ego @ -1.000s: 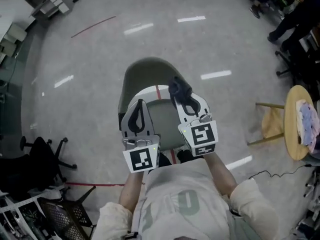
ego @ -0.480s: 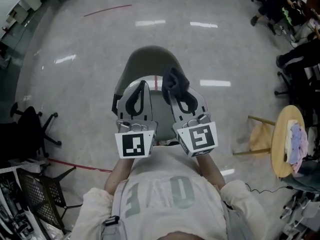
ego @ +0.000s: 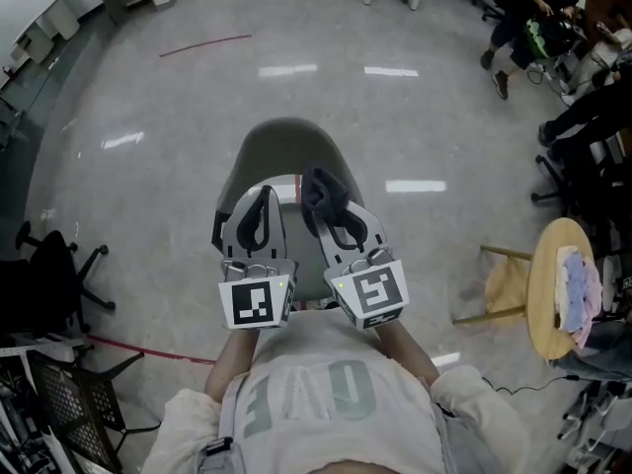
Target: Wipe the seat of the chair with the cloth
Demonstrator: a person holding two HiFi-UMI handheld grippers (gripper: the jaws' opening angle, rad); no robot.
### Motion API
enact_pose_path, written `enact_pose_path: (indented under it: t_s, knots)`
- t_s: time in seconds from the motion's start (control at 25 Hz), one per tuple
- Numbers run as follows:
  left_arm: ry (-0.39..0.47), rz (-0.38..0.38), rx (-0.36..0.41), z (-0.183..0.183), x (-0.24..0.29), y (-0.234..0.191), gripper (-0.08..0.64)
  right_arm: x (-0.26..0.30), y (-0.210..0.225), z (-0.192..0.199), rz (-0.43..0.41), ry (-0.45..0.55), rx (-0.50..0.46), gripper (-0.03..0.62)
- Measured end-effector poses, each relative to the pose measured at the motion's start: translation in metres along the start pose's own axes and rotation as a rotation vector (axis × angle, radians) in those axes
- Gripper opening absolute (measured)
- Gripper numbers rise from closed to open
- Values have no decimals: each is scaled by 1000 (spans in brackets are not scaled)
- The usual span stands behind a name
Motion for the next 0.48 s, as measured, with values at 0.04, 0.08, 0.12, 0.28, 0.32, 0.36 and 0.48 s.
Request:
enact_pose_path:
  t_s: [0.04, 0.08, 0.12, 0.28, 0.32, 0.36, 0.48]
  knots:
    - [1, -3, -6, 0, 0, 0, 11, -1, 1, -2, 5, -2, -5, 54]
    - [3, -4, -14, 1, 0, 0, 9, -1, 1, -3, 7, -2, -6, 54]
    - [4, -6, -20, 1, 0, 1, 11, -2, 1, -3, 5, -1, -5, 54]
    - [14, -12, -44, 3, 1, 3, 11, -8, 4, -1, 7, -13, -10, 54]
    - [16, -13, -50, 3, 1, 4, 11, -9, 5, -1, 12, -17, -13, 54]
    - [18, -14, -55, 3, 2, 4, 11, -9, 6, -2, 17, -21, -15, 54]
    - [19, -15, -63, 4, 2, 3, 11, -9, 7, 0, 24, -32, -14, 54]
Point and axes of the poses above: the fingertips, and each gripper's own axes: x forward along the fingers, y to its right, z out of its underside, the point moved 2 cm from there along -x, backward along the fingers, and after that the axes turned 4 degrees about x, right-handed, at the moved point
